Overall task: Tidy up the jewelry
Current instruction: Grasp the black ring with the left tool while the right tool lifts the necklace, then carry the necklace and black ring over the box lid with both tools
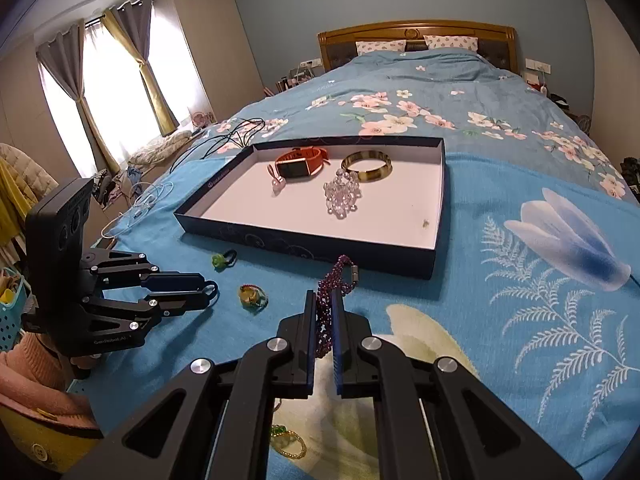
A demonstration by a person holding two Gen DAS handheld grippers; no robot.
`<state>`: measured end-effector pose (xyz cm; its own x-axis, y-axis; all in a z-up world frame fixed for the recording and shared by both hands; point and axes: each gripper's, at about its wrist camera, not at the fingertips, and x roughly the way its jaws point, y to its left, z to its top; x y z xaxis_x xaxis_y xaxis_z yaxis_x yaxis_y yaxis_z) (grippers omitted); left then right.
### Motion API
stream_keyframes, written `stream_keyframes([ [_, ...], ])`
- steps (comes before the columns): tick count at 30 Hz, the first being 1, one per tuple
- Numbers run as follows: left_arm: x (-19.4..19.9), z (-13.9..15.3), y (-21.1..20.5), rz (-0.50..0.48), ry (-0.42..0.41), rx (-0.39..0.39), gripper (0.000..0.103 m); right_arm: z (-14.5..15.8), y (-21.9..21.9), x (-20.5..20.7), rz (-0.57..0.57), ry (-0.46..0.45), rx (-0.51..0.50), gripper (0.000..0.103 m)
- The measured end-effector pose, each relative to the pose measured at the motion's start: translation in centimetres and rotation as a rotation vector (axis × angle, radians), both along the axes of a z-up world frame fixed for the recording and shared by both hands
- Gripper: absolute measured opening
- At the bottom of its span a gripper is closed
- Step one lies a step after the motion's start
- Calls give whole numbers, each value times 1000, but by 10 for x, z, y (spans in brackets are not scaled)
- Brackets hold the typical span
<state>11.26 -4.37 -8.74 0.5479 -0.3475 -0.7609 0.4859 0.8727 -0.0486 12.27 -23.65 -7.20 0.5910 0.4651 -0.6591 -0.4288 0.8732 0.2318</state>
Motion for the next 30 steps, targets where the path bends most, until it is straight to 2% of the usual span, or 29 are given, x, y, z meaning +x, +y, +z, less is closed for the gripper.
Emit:
stream_keyframes([
  [30, -1, 44, 14, 36, -116, -66, 22, 30, 5, 6, 4, -98, 45, 6],
])
